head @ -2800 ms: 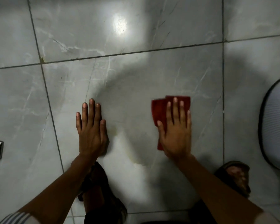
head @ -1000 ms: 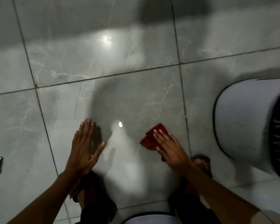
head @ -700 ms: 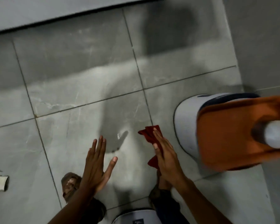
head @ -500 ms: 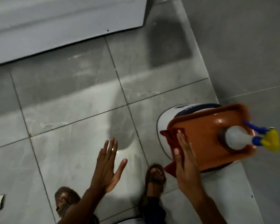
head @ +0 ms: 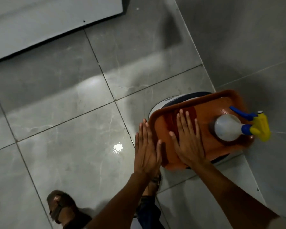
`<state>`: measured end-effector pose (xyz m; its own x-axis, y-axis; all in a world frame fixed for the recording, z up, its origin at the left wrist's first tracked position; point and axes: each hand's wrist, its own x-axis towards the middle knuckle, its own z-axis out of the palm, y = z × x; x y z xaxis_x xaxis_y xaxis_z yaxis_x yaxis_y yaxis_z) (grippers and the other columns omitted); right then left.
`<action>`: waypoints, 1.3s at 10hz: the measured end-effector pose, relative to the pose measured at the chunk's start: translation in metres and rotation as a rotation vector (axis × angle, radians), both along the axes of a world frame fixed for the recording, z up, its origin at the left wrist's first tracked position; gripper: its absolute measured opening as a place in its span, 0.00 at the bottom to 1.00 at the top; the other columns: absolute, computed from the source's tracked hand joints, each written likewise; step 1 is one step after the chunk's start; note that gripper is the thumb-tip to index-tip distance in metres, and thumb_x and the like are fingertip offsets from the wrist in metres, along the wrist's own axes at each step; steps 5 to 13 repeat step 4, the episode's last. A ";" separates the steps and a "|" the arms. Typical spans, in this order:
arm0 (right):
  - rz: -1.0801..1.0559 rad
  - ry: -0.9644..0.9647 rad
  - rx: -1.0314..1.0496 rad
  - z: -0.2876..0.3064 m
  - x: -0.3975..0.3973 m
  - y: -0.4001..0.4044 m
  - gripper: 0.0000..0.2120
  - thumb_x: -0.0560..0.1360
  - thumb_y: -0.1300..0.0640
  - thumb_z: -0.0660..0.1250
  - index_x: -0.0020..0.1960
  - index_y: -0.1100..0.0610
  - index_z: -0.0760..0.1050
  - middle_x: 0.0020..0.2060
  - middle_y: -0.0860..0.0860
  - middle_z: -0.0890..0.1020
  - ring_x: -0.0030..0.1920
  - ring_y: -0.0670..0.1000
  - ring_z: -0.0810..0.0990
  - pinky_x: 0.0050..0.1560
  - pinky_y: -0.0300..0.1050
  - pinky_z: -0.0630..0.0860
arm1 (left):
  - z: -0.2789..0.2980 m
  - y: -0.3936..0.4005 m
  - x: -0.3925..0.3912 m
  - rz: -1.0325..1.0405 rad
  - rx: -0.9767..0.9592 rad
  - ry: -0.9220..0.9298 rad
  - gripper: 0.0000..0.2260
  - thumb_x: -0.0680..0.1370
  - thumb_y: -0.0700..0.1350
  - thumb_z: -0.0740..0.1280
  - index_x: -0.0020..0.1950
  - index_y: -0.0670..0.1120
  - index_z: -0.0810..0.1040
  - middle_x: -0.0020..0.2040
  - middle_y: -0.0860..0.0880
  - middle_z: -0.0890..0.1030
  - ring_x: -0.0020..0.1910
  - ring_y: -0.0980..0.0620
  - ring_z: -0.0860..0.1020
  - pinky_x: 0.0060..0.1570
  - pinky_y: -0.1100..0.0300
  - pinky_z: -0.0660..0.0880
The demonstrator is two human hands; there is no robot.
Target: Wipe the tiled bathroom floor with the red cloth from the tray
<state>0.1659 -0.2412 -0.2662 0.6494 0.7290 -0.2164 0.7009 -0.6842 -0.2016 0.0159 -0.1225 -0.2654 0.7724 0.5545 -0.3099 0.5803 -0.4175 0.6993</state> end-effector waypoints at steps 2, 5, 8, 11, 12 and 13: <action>0.054 -0.005 -0.090 0.008 0.002 -0.002 0.41 0.87 0.35 0.47 0.89 0.59 0.42 0.89 0.57 0.46 0.89 0.57 0.45 0.86 0.67 0.49 | 0.012 0.011 -0.001 -0.124 0.033 0.128 0.35 0.89 0.64 0.43 0.87 0.52 0.27 0.91 0.51 0.33 0.90 0.53 0.32 0.90 0.46 0.38; 0.006 0.043 -0.023 0.096 -0.001 0.028 0.37 0.88 0.36 0.46 0.89 0.57 0.48 0.89 0.55 0.50 0.89 0.55 0.50 0.88 0.61 0.44 | 0.109 0.059 -0.003 -0.160 0.058 0.088 0.33 0.88 0.65 0.39 0.88 0.53 0.31 0.88 0.57 0.27 0.88 0.57 0.29 0.90 0.46 0.38; 0.006 0.043 -0.023 0.096 -0.001 0.028 0.37 0.88 0.36 0.46 0.89 0.57 0.48 0.89 0.55 0.50 0.89 0.55 0.50 0.88 0.61 0.44 | 0.109 0.059 -0.003 -0.160 0.058 0.088 0.33 0.88 0.65 0.39 0.88 0.53 0.31 0.88 0.57 0.27 0.88 0.57 0.29 0.90 0.46 0.38; 0.006 0.043 -0.023 0.096 -0.001 0.028 0.37 0.88 0.36 0.46 0.89 0.57 0.48 0.89 0.55 0.50 0.89 0.55 0.50 0.88 0.61 0.44 | 0.109 0.059 -0.003 -0.160 0.058 0.088 0.33 0.88 0.65 0.39 0.88 0.53 0.31 0.88 0.57 0.27 0.88 0.57 0.29 0.90 0.46 0.38; 0.006 0.043 -0.023 0.096 -0.001 0.028 0.37 0.88 0.36 0.46 0.89 0.57 0.48 0.89 0.55 0.50 0.89 0.55 0.50 0.88 0.61 0.44 | 0.109 0.059 -0.003 -0.160 0.058 0.088 0.33 0.88 0.65 0.39 0.88 0.53 0.31 0.88 0.57 0.27 0.88 0.57 0.29 0.90 0.46 0.38; 0.006 0.043 -0.023 0.096 -0.001 0.028 0.37 0.88 0.36 0.46 0.89 0.57 0.48 0.89 0.55 0.50 0.89 0.55 0.50 0.88 0.61 0.44 | 0.109 0.059 -0.003 -0.160 0.058 0.088 0.33 0.88 0.65 0.39 0.88 0.53 0.31 0.88 0.57 0.27 0.88 0.57 0.29 0.90 0.46 0.38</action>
